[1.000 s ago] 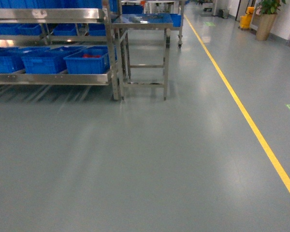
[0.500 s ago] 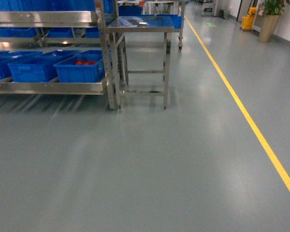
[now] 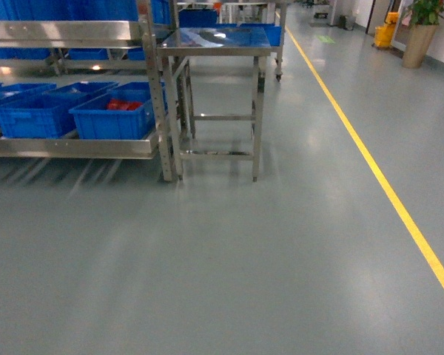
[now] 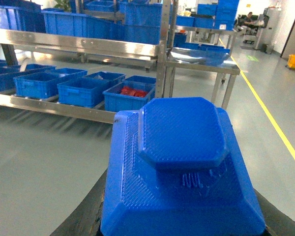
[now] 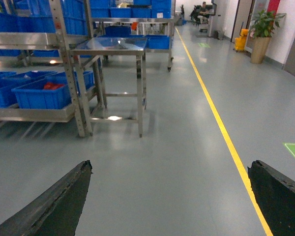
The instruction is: Pick blue part to blue bin on bottom shelf
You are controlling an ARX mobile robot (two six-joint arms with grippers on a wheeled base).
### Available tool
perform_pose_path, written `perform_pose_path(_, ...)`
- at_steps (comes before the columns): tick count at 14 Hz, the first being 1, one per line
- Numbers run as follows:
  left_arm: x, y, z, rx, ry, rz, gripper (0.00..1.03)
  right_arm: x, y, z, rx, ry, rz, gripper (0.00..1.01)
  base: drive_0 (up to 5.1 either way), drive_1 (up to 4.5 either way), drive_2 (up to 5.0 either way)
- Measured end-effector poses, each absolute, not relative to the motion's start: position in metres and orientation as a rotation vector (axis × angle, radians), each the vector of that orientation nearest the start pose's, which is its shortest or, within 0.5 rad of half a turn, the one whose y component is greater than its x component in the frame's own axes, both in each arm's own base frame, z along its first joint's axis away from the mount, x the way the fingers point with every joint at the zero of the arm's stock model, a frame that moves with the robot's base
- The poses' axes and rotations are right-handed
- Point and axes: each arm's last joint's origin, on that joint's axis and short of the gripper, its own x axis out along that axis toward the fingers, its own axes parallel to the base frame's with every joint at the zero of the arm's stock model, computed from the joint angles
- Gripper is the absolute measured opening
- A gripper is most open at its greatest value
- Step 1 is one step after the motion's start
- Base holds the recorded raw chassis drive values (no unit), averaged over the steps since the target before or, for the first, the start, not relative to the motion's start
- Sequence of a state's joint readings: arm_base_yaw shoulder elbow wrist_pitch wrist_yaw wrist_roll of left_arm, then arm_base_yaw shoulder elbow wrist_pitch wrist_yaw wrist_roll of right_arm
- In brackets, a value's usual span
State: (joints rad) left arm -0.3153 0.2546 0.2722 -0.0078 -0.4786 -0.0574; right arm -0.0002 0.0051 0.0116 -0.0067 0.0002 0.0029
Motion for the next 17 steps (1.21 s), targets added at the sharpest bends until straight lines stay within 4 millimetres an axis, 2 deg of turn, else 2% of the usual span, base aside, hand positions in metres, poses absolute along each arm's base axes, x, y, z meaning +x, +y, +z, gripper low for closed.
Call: perform_pose_path(17,0.1014,-0.019,0.2348,-0.059,-0.009,0.164,0.43,0.0973,0.0,0.1666,0.003,-0.001,0.0,0.98,0.0,4.03,-4.1)
